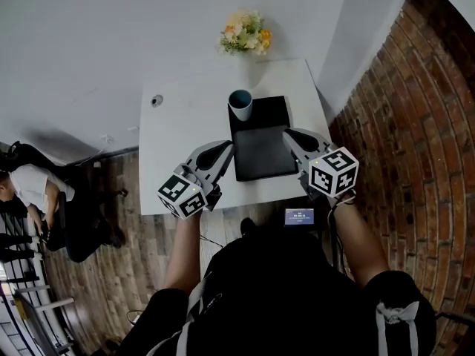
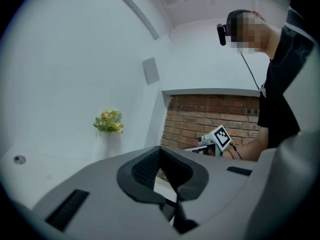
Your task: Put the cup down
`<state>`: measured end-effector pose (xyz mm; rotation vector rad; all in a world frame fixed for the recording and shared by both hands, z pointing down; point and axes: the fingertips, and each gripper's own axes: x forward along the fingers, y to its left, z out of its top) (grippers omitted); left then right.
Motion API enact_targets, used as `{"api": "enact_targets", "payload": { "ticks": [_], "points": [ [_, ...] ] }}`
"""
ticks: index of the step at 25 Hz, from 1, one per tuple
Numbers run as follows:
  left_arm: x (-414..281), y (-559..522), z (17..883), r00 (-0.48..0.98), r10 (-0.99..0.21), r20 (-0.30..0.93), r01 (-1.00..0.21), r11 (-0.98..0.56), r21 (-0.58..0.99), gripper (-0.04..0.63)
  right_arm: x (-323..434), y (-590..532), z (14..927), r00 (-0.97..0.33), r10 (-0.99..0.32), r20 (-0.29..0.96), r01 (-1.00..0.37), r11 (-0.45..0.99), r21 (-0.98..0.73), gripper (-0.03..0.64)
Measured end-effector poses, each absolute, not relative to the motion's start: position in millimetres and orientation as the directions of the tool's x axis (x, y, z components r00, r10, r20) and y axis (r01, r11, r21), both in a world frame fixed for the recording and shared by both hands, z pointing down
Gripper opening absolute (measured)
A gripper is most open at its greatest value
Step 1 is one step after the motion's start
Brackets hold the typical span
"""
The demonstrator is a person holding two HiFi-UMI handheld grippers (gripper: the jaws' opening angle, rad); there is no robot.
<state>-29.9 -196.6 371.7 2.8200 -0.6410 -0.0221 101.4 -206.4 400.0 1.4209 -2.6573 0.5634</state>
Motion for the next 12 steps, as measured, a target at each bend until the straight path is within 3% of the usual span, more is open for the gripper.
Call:
{"api": "enact_targets", "payload": {
  "ticks": [12],
  "points": [
    [-17.3,-196.6,371.7,0.913,-0.405,0.039,-0.402,-0.882,0.244,0.008,108.2,-201.9,397.4,-0.567,-0.795,0.215,-0.807,0.484,-0.337,0.015]
  ]
}}
